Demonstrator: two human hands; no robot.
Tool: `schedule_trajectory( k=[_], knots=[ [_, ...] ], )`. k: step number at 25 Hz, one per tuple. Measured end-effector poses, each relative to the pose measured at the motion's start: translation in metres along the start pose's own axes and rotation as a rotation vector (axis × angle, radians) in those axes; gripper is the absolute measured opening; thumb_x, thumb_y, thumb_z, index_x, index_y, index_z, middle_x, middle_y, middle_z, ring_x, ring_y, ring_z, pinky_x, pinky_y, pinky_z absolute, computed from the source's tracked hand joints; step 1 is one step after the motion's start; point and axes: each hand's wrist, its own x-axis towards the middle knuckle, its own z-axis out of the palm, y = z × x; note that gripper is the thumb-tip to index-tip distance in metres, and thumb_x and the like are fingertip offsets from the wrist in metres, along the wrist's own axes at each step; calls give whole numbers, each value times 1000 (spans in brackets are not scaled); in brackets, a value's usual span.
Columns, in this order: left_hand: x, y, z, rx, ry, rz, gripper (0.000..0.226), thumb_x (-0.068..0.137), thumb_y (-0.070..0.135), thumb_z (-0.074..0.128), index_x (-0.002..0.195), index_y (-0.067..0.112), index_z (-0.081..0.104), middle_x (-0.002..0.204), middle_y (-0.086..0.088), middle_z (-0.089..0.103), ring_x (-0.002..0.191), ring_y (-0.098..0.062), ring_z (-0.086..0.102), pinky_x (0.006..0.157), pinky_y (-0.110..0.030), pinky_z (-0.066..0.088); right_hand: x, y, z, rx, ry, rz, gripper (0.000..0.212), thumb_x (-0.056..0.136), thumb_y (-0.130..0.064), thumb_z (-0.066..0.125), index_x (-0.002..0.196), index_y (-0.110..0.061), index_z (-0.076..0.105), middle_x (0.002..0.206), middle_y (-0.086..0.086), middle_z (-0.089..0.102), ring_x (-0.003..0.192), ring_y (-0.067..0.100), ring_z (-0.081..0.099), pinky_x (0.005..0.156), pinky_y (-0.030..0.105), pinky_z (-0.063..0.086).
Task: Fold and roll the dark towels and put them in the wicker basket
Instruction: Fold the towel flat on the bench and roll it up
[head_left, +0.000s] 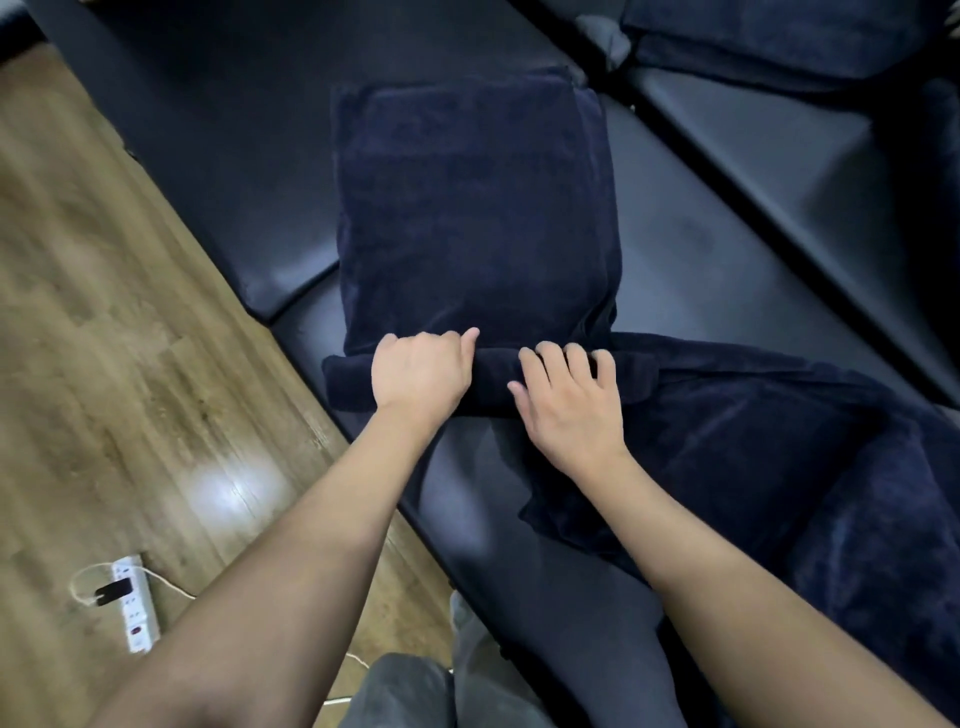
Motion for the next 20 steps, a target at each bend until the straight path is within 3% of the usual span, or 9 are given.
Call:
schedule_trajectory(
  k=[2,5,8,10,12,15,18,20],
  knots=[
    [1,-1,-1,-3,-1,-14,49,107,47,18,74,23,45,76,-6,72,68,-31,64,69,-37,29,6,3,5,10,-29,-37,48,105,-49,39,119,-10,63,104,7,63,89,31,57,87,49,42],
    [-11,-5,5,-34,116,-4,49,103,54,20,89,20,52,83,-2,70,71,-30,63,68,-39,35,28,14,10,40,-12,-89,41,107,-44,40,91,-12,62,78,7,60,71,31,54,76,47,43],
    [-34,-11,25,3,231,157,66,90,74,42,116,16,59,113,-4,61,95,-29,57,85,-46,42,56,16,6,103,-150,-108,41,105,-39,35,81,-14,57,67,8,64,60,33,57,69,44,39],
    [-36,-15,31,63,251,213,73,80,77,57,118,16,60,117,-5,59,99,-29,55,90,-45,42,69,17,6,126,-309,-118,46,105,-41,24,84,-16,56,70,6,67,63,33,62,69,42,35],
    [-24,-18,29,106,210,189,66,79,75,60,113,18,62,104,-2,61,90,-27,54,81,-41,41,71,18,5,120,-286,-90,46,105,-41,24,87,-14,58,75,7,66,68,33,60,70,43,37],
    [-5,-25,22,117,143,211,63,78,78,50,101,21,66,87,2,61,79,-24,54,72,-37,38,47,9,3,33,-77,-22,37,106,-38,39,101,-10,63,94,10,62,81,33,54,77,47,41],
    [12,-31,9,48,9,246,74,75,86,38,107,25,66,91,5,66,82,-22,60,74,-36,39,33,2,6,16,-79,-21,51,105,-48,39,124,-7,62,108,10,62,96,35,56,93,52,41],
    [20,-33,1,-19,-108,210,78,76,88,33,112,26,63,99,5,67,91,-22,63,79,-36,42,45,3,11,41,-51,-2,51,106,-48,35,111,-8,66,96,8,62,88,33,56,89,51,42]
  ],
)
